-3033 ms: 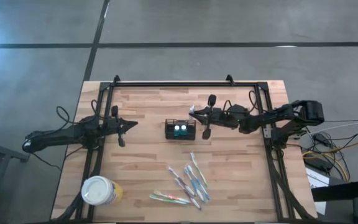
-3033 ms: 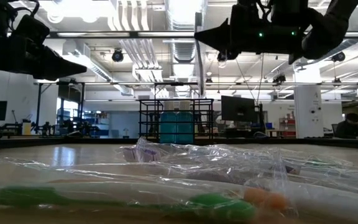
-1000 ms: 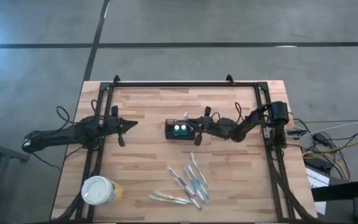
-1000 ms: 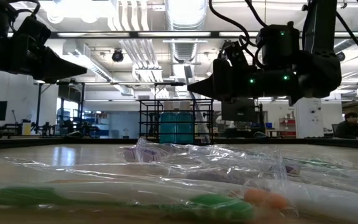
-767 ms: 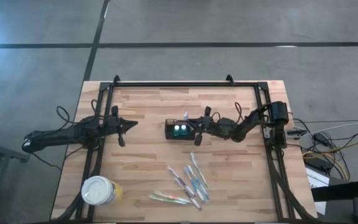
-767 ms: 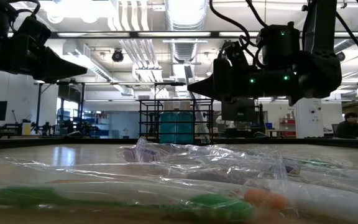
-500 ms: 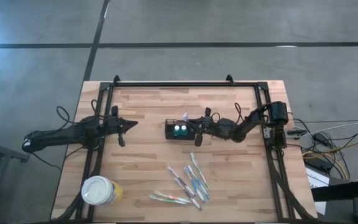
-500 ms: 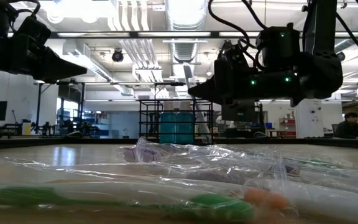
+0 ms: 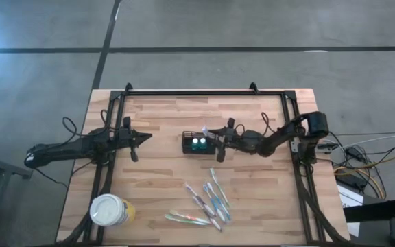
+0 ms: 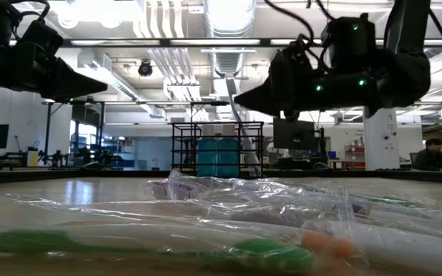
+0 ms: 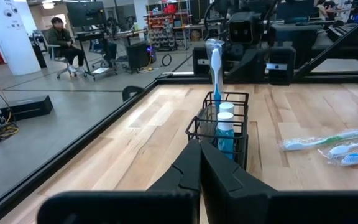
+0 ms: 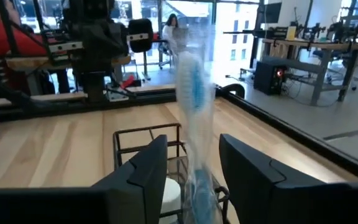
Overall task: Pick & Place toothbrushing station
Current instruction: Put the blue toothbrush into the wire organizer
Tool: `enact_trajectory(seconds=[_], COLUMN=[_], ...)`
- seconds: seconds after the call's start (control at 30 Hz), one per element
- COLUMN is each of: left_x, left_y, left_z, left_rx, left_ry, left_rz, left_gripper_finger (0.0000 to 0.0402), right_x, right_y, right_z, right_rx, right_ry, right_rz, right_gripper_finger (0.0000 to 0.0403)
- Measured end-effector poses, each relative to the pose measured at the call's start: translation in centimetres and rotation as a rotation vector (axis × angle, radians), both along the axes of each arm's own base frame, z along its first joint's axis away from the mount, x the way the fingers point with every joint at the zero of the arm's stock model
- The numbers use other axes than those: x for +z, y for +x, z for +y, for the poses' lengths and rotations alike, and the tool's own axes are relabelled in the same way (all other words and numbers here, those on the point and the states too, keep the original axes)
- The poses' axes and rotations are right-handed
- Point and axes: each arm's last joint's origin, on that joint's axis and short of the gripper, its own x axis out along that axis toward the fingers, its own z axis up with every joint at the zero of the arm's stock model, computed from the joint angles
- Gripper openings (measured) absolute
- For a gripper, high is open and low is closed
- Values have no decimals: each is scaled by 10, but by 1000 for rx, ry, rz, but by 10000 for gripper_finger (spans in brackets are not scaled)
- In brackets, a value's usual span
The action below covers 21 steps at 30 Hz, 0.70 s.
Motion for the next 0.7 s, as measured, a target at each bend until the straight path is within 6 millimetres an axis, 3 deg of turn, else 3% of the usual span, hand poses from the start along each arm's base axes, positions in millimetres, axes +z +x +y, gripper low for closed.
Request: enact_trajectory(seconds=[0.2, 0.43, 0.57, 0.7], left_x=[0, 0, 0, 0], left_y=[0, 0, 0, 0], left_z=[0, 0, 0, 0], left_rx=[0, -6, -7, -8], left_ry=[-2, -13, -14, -14], left_rz=[0, -3, -3, -3], left_gripper_finger=[3, 3, 3, 3], right_x=[24, 54, 55, 48], right_y=[-19, -74, -106, -135], right_z=[10, 26, 28, 28], right_rx=[12, 68, 86, 31], right_ry=[-37, -98, -62, -57], right_rz=[-73, -192, -218, -239], right_gripper_finger=[137, 76, 20, 12])
